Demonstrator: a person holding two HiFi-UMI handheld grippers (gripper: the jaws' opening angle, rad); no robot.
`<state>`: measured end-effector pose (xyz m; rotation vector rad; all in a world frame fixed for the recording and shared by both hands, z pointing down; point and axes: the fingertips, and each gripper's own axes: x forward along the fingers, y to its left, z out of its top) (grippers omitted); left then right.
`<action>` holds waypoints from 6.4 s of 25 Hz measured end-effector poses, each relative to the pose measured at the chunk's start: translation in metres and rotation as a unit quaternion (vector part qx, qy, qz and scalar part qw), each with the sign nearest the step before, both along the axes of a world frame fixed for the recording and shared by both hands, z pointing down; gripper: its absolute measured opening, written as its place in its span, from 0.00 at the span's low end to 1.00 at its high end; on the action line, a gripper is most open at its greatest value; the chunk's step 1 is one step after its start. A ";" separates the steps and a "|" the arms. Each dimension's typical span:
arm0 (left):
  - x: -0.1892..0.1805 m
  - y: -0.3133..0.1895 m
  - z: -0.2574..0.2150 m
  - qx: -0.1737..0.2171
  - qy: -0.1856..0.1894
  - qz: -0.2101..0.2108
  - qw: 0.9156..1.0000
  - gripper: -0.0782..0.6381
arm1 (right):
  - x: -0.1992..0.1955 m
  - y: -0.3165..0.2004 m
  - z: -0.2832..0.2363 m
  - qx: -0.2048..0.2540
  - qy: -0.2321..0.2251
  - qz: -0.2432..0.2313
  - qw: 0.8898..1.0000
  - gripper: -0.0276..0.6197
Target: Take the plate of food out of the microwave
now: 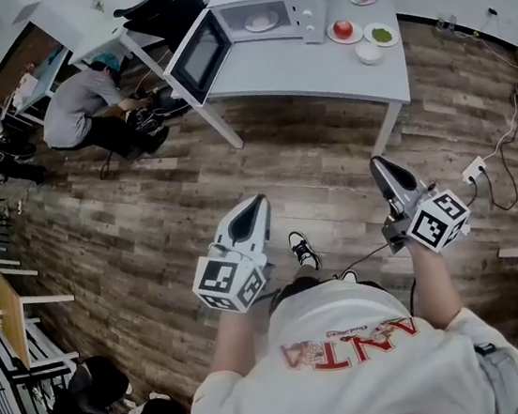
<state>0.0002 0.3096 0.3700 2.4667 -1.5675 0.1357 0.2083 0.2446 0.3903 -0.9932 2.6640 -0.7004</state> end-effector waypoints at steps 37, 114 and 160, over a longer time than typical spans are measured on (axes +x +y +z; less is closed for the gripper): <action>-0.178 -0.273 0.015 0.006 0.040 0.004 0.999 0.12 | -0.200 -0.270 -0.003 -0.016 0.061 -0.018 0.998 0.05; -0.171 -0.595 0.111 -0.123 0.072 0.088 0.986 0.12 | -0.262 -0.703 0.262 -0.422 -0.275 0.254 0.826 0.09; -0.126 -0.554 0.067 -0.087 0.068 0.078 0.991 0.12 | -0.242 -0.589 0.216 -0.411 -0.303 0.108 0.853 0.07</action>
